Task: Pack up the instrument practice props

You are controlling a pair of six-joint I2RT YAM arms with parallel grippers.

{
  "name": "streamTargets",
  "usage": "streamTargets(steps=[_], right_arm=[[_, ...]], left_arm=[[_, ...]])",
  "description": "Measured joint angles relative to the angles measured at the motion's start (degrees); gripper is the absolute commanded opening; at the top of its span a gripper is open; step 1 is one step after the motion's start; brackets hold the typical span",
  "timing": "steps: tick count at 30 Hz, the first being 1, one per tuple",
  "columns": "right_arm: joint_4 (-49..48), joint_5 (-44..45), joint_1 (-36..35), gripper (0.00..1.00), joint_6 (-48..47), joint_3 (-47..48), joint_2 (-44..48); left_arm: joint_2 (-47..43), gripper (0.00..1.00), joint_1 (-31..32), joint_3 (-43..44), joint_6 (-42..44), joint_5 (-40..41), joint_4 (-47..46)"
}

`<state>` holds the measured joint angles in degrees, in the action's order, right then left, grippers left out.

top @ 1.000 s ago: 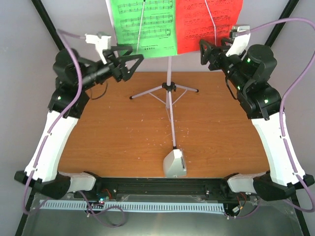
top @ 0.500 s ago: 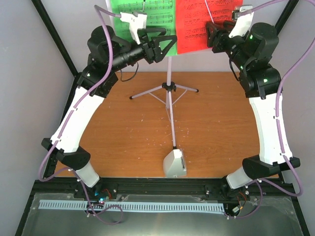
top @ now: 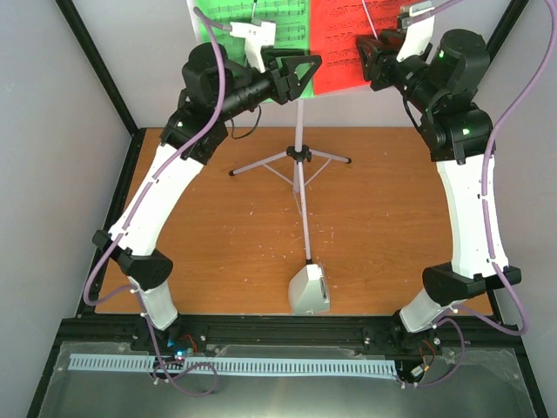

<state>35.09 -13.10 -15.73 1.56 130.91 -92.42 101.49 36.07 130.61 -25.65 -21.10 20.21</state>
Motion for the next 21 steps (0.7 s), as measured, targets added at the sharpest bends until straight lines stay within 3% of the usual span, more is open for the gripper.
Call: streamTargets(steps=[9,21], right_arm=[[0.0,-1.1,0.0,0.46,-1.7,0.7,-0.6],[0.0,-1.4,0.0,0.42,-2.8,0.7,-0.6]], left_arm=[[2.8,0.46,0.1,2.2,-1.4,-0.2,-1.2],[4.9,0.38,0.1,2.3,-2.6,-2.5,-2.9]])
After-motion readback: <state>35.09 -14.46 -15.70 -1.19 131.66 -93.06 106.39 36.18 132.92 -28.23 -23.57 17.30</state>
